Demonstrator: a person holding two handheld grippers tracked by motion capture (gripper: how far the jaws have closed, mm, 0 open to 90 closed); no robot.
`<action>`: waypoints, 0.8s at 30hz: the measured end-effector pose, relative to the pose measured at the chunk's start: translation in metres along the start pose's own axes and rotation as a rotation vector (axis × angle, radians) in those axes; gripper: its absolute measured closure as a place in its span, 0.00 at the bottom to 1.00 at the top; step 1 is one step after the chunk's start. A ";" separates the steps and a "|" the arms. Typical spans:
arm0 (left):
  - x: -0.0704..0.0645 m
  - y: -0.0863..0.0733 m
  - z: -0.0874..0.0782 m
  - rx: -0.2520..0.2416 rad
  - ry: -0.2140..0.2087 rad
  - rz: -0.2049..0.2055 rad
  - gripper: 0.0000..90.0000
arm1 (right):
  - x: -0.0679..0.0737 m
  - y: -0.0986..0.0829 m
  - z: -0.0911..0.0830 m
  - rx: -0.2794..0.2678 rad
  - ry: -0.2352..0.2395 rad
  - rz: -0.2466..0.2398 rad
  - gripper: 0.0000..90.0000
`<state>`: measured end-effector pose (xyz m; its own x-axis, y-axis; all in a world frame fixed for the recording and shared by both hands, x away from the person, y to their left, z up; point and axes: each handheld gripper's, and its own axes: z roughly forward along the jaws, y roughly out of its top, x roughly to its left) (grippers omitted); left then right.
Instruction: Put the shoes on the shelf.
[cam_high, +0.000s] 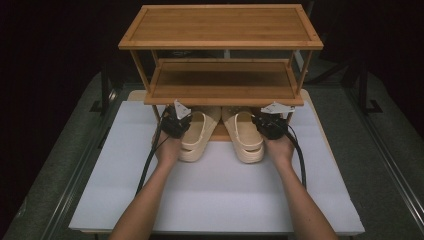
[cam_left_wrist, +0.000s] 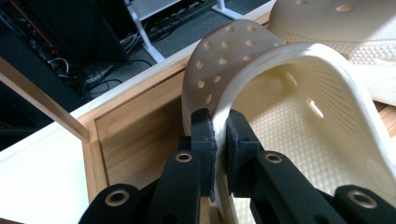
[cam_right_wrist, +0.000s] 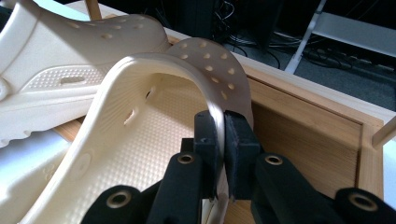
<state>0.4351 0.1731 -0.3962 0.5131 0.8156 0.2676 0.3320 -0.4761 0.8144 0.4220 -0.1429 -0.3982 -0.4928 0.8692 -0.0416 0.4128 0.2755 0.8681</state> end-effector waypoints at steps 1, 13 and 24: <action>0.000 0.000 0.000 0.005 -0.002 0.004 0.92 | 0.000 0.000 0.000 -0.001 0.002 0.001 0.93; 0.012 0.002 -0.016 -0.011 -0.116 -0.059 0.63 | -0.001 -0.001 -0.004 0.018 0.056 0.030 0.73; 0.028 -0.009 -0.064 -0.013 -0.301 -0.106 0.28 | -0.003 -0.006 -0.043 0.042 0.134 0.077 0.38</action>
<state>0.3960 0.2208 -0.3633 0.6882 0.7253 0.0181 0.3869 -0.3880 0.8365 0.3883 -0.1651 -0.3820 -0.5551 0.8266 0.0929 0.4837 0.2299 0.8445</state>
